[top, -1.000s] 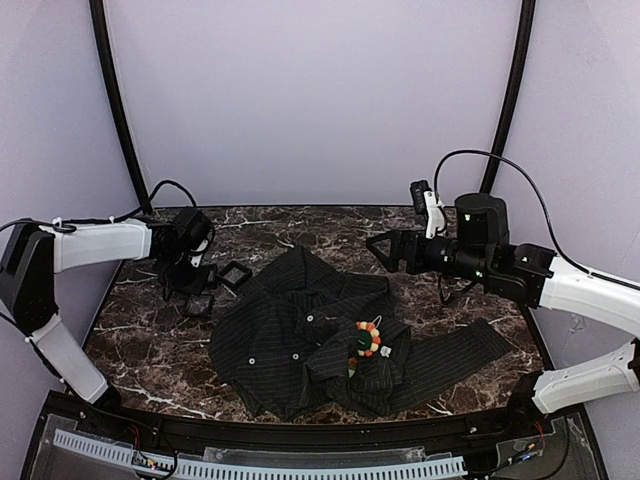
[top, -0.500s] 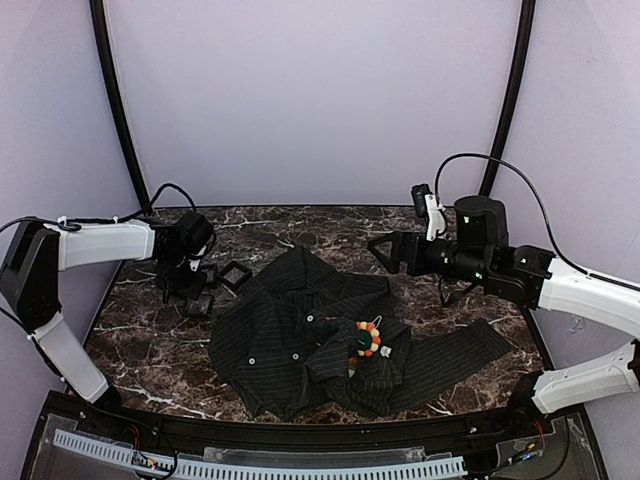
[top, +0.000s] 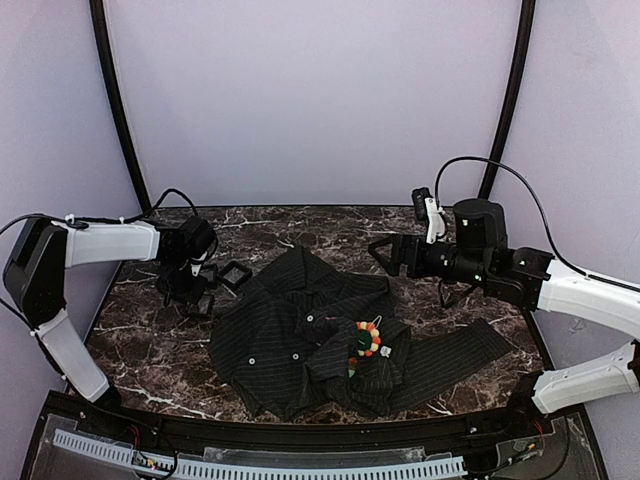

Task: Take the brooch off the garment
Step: Place the brooch in the brooch box.

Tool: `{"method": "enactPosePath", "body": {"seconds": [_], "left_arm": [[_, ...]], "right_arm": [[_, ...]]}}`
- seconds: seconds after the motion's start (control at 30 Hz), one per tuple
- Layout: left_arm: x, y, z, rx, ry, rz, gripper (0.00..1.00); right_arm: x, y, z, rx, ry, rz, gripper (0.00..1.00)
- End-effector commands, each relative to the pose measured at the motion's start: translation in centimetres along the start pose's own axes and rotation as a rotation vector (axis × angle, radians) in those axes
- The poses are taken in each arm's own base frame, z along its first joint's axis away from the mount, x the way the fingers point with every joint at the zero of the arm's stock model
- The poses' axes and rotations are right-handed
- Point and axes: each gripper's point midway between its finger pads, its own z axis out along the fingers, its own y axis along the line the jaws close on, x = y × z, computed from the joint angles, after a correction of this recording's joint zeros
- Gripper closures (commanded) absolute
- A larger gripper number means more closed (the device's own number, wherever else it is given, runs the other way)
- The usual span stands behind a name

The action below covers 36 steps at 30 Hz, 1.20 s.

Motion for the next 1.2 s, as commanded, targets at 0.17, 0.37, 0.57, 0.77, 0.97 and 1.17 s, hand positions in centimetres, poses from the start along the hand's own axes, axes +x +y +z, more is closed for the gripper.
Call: {"method": "enactPosePath", "body": {"seconds": [0.17,0.37,0.57,0.77,0.97,1.17], "left_arm": [[0.4,-0.3,0.5,0.018,0.039,0.015,0.97],[0.5,-0.4,0.7,0.019,0.049,0.022,0.92],[0.2,-1.2,0.5,0.062,0.039,0.019,0.82],[-0.5,-2.8,0.1,0.157,0.015,0.009,0.77],[-0.8,-3.6,-0.5,0.214,-0.004,0.000,0.65],[-2.3,-3.1,-3.1,0.235,-0.123,-0.025,0.47]], "right_arm": [[0.0,-0.2,-0.1,-0.001,-0.001,0.013,0.06],[0.0,-0.2,-0.1,0.001,0.000,0.015,0.06],[0.1,-0.3,0.0,-0.001,0.001,0.019,0.06],[0.2,-0.2,0.0,-0.002,0.003,0.016,0.06],[0.2,-0.5,-0.1,0.011,0.004,0.013,0.06],[0.1,-0.5,-1.8,0.031,0.046,-0.023,0.06]]}}
